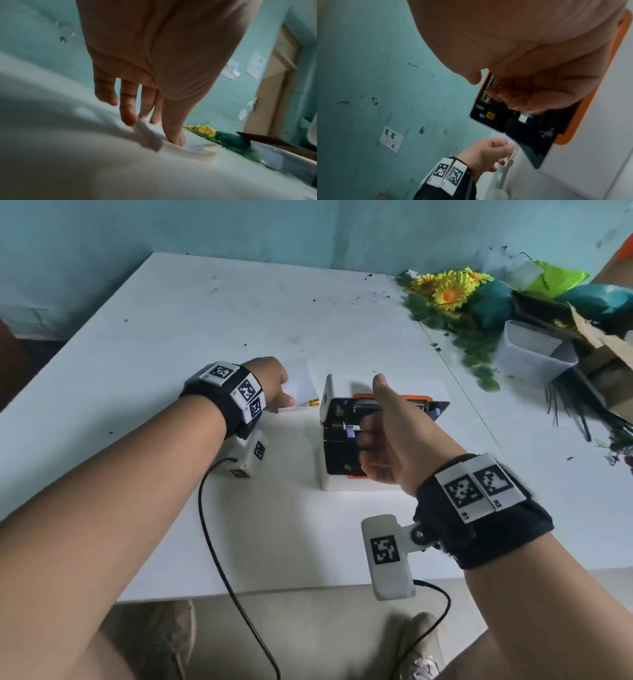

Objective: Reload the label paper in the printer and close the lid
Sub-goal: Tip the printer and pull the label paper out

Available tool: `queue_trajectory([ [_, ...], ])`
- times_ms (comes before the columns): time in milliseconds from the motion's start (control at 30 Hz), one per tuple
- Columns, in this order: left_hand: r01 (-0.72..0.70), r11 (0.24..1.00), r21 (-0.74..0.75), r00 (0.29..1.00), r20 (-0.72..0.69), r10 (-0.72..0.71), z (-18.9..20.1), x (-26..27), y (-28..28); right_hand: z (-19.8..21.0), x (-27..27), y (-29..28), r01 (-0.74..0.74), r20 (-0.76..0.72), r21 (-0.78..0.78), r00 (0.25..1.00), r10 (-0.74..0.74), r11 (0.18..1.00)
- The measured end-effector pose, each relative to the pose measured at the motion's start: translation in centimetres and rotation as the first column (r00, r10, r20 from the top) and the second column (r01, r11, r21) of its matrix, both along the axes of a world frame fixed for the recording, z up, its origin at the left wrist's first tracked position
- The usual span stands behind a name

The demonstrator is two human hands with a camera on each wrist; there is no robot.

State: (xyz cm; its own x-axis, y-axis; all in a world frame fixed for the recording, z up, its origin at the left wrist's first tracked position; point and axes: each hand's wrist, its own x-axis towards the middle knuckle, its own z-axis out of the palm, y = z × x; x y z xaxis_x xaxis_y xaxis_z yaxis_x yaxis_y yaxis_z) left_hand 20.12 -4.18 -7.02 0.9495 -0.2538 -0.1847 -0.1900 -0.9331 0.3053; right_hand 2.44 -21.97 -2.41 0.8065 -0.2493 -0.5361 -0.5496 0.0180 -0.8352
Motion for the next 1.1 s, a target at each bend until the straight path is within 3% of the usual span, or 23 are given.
queue_trajectory([
  [467,-0.042,0.994,0.098,0.998,0.056,0.037,1.9,-0.7,-0.8,0.2,-1.1,0.7,-0.025,0.016,-0.074,1.000,0.026,0.997],
  [633,-0.100,0.990,-0.100,0.990,0.093,0.110,2.7,-1.1,0.4,0.4,-1.4,0.7,-0.023,0.029,-0.073,0.999,0.025,0.997],
  [833,-0.118,0.934,-0.338,0.977,0.129,0.170,5.6,-1.4,1.4,0.5,-1.2,0.7,-0.030,0.018,-0.092,0.999,0.032,0.995],
  [1100,-0.160,0.854,-0.495,0.969,0.085,0.231,5.1,-1.9,0.9,0.4,-1.2,0.9,-0.048,0.031,-0.094,0.998,0.051,0.994],
])
